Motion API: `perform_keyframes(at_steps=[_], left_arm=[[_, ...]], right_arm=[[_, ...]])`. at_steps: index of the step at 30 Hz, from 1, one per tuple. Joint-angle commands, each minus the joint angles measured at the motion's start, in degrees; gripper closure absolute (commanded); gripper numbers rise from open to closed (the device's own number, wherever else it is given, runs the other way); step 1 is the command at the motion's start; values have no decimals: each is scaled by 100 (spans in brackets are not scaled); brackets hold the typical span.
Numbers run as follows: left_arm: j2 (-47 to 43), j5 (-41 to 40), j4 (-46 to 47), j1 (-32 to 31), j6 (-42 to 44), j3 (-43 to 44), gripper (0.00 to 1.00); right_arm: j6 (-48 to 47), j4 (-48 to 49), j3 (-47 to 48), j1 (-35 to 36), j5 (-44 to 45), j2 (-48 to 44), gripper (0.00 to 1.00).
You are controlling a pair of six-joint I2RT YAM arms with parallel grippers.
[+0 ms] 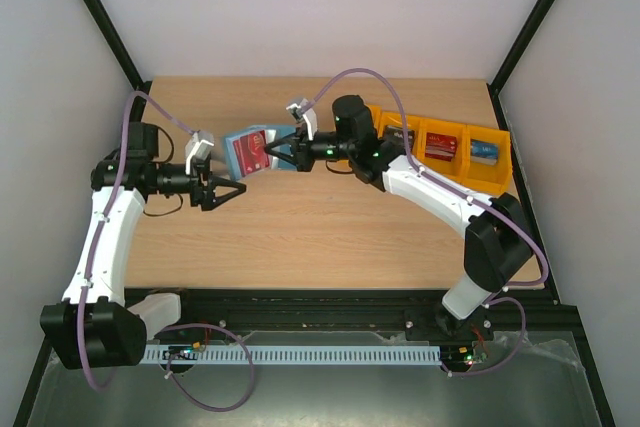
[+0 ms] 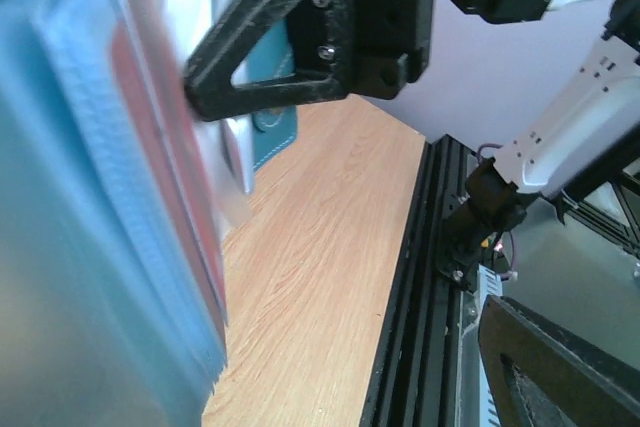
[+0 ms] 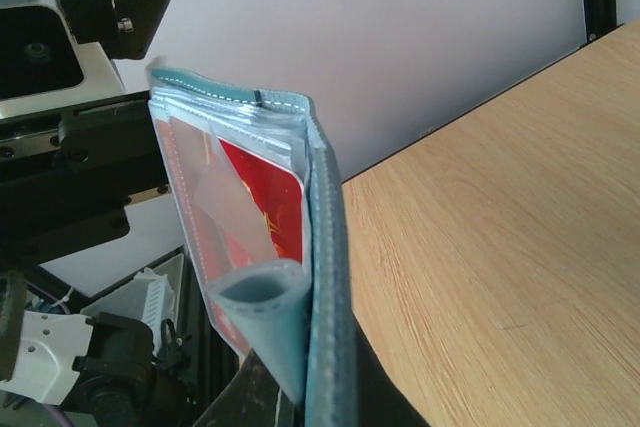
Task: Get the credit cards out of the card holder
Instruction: Remove the credit card from the card holder.
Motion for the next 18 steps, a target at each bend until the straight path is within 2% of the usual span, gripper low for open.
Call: perform_keyframes(at_steps=[1,3,6,8,9,10,12,14,15,16,17,18], left_arm=[[-79,426,-405,34,664,71,13],[-85,375,85,34,4,-19,17],[-96,46,1228,34,-1388,-265,30],[-105,-195,1497,34,-1632,-369,46],[-113,-272,1555,34,-1688,-407,57],[-130,-308,1595,34,-1718,-435,74],[-148,-293,1566,34,-1714,-415,94],[-149,-319,1526,28,-1691,-387,98],[-157,-366,1524,38,-1695,-371,98],[-169,-469,1586,42,-1763,-384,98],[-181,-682,1711,43,-1990,-408,98],[-191,-1029,1887,41,-2214,-452,98]], right_arm=[[160,54,64,53,-62,-193,98],[67,49,70,148,-118,-191,98],[-9,71,79,222,-423,-204,98],[-50,114,55,240,-593,-233,98],[-94,95,51,245,-664,-251,98],[-125,75,41,250,-711,-267,98],[-219,2,38,243,-731,-306,98],[-284,-93,49,223,-564,-323,98],[-234,-114,39,194,-304,-320,94],[-126,-150,48,147,22,-314,80],[-4,-240,76,80,491,-299,72],[109,-353,108,6,958,-287,71]])
